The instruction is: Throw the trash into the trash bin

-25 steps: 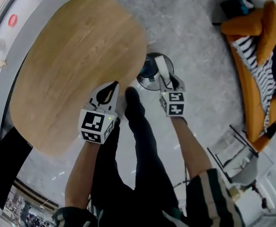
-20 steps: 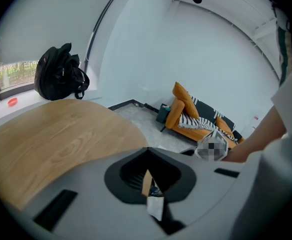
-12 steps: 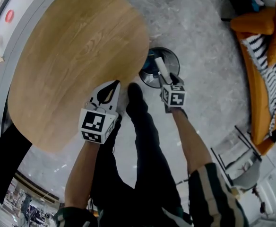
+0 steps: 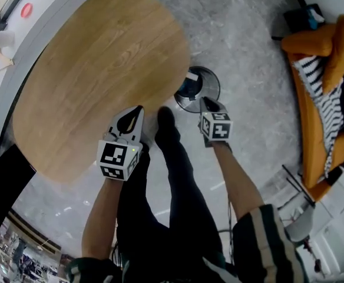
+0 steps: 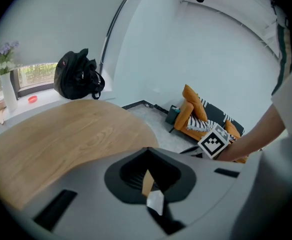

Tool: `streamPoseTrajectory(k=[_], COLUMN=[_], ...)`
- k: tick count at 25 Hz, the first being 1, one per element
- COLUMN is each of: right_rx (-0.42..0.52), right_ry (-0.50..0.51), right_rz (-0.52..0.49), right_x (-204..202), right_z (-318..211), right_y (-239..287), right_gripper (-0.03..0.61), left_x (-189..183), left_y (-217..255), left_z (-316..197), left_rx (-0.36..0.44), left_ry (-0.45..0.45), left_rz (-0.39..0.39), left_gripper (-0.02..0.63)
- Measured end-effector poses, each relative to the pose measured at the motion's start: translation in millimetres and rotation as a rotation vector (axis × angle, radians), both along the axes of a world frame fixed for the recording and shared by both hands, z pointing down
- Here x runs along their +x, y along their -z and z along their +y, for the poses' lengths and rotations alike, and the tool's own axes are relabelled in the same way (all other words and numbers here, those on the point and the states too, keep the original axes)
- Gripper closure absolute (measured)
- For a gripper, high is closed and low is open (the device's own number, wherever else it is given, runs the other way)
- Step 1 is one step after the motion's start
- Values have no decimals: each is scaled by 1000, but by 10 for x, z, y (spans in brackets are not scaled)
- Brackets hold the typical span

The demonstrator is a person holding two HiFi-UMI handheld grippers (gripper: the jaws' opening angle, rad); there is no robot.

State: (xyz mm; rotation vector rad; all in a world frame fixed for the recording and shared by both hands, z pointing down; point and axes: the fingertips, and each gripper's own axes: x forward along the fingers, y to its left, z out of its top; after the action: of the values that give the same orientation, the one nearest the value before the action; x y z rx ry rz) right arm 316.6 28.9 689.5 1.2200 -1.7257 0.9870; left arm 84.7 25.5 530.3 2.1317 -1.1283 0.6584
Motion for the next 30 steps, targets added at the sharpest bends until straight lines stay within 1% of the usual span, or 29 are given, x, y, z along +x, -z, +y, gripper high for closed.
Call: streamPoseTrajectory(k=[3,6,7,9,12,15,17,20,22,24,27,30], right_rx=[80,138,151,189,287,392,458,556,617,654,688,750], right_ry=[24,77,108,203,344,441,495,562,596,603,607,618], right_rz=[-17,-50,-73,-116,-164,-234,-270,-310,-325,-332,-342,-364], right_x=[-224,-579,-767,-1203,-1790,-2455,-2877,-3351,-3546,-3661,-3822,-4084], right_z=[-172,-378,-413,-426,-504,-586,-577,-460,-352,-325,-339,-354], right_y=[489,1013,1215,1669,2459,3278,3792,4440,4781,5025,5303,5577], right_gripper=[575,577,578,578,578,578,578,578,578,578,578,578], left_x=[-234,-491,-596,-817,-1117,-1570,-1906,-2349,-2564,-2728,-2960,-3226], left_y=[278,598,723,1007,1507,2106,2545,3141,3430,3642,3850,4005], left_z=[49,81,102,156,203,257,306,443,578,666,776,829], left_rx=[22,53,62,80,130,197,256,343,371,379,397,453], left_ry=[35,83,100,135,194,256,290,347,389,426,470,491], left_rz=[-2,-12,-17,-25,-29,-45,-60,-91,-107,-110,-115,-134], left_gripper=[615,615,615,615,615,615,615,615,615,615,615,615])
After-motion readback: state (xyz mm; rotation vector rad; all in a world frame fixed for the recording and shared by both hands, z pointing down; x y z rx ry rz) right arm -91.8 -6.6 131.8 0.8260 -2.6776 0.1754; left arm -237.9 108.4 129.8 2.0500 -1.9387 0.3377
